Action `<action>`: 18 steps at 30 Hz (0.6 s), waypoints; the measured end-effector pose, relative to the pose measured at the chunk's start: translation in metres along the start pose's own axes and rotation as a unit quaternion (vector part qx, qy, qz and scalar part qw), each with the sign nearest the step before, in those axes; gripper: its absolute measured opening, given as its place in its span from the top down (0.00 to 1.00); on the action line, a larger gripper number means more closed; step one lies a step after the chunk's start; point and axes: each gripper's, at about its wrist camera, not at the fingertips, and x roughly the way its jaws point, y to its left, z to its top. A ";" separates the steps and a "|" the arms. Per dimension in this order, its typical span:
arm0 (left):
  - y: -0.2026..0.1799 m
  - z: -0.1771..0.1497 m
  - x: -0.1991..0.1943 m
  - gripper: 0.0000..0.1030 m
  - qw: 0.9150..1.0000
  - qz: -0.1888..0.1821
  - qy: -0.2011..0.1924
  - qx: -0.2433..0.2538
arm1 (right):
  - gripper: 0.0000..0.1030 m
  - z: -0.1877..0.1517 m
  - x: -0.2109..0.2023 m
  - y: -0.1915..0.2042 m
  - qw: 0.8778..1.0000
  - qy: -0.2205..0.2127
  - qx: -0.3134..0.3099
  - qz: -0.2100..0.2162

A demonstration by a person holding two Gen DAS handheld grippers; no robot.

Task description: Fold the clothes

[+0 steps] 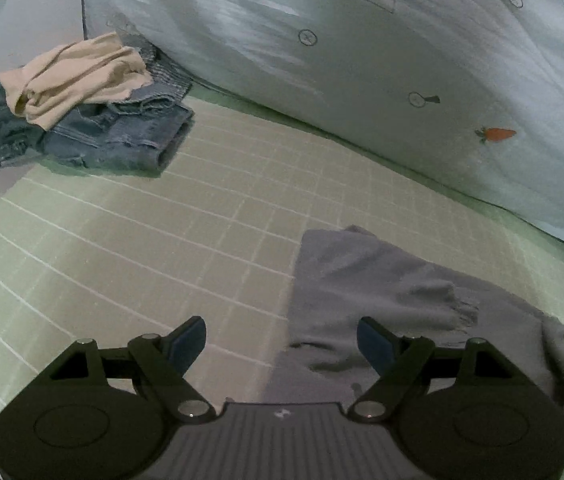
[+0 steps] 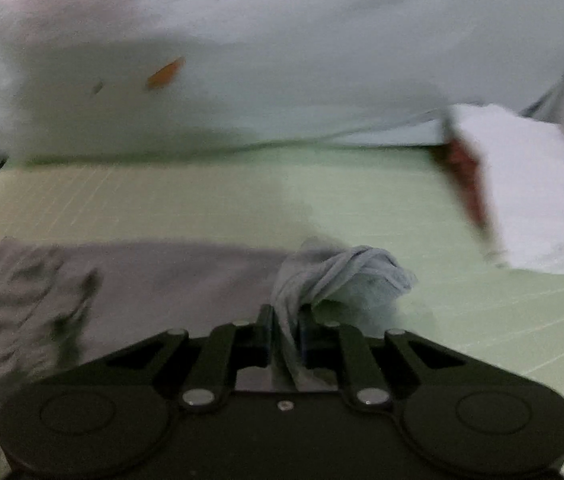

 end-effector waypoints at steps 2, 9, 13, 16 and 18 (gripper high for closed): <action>0.007 0.003 -0.001 0.19 1.000 0.002 -0.003 0.011 | 0.86 -0.013 0.013 0.021 1.000 0.029 0.004 0.006; 0.011 0.014 0.003 0.19 1.000 -0.011 -0.002 0.010 | 0.53 -0.017 0.015 0.027 0.999 0.040 0.035 0.010; -0.004 0.018 0.008 0.19 1.000 -0.021 -0.002 0.018 | 0.44 -0.006 -0.003 -0.004 0.997 0.000 0.082 -0.006; -0.015 0.017 0.009 0.17 0.999 -0.024 -0.008 0.029 | 0.44 -0.005 0.005 -0.035 0.989 0.014 0.145 -0.009; -0.022 0.015 0.012 0.15 0.999 -0.020 -0.008 0.039 | 0.43 -0.008 0.008 -0.050 0.983 0.023 0.183 -0.002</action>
